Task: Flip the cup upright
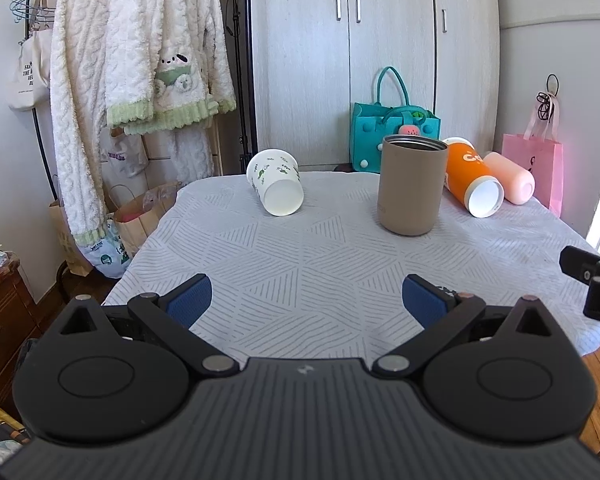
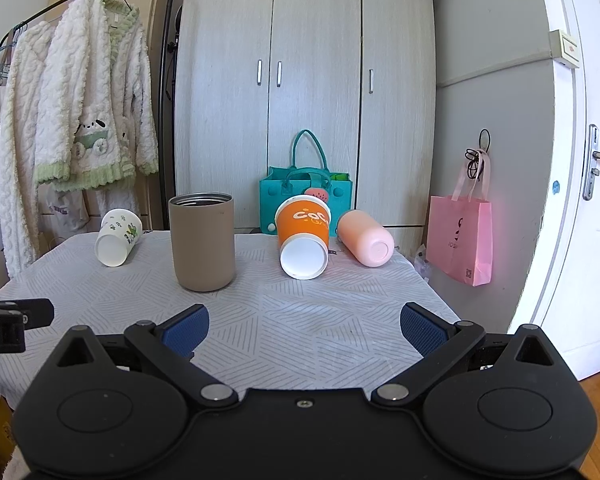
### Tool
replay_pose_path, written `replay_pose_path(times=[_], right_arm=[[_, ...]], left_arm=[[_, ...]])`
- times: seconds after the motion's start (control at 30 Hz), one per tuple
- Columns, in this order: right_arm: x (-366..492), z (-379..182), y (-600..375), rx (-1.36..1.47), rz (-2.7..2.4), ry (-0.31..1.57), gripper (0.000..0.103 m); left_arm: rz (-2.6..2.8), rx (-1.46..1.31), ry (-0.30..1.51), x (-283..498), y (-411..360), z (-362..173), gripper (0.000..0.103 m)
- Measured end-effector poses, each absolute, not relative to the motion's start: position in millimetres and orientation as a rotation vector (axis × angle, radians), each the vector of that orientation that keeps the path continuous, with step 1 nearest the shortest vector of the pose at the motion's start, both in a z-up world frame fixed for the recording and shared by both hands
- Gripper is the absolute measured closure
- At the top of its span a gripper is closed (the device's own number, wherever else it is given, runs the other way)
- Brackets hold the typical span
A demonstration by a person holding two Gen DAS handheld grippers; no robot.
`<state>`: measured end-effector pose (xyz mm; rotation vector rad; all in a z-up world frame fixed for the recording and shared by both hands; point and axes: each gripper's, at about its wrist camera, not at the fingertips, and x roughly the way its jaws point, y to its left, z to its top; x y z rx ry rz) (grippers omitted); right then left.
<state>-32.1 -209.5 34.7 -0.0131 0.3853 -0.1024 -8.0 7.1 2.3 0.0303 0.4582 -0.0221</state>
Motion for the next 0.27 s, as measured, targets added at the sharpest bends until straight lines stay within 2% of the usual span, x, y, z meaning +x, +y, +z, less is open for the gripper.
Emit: replay_pose_path(times=[0.27], right_arm=[[-31.8,34.2,-210.8,-0.014,-0.107,0.384,0.000]], left_arm=[[-0.007,0.026,0.453,-5.9,9.9,2.3,0.000]])
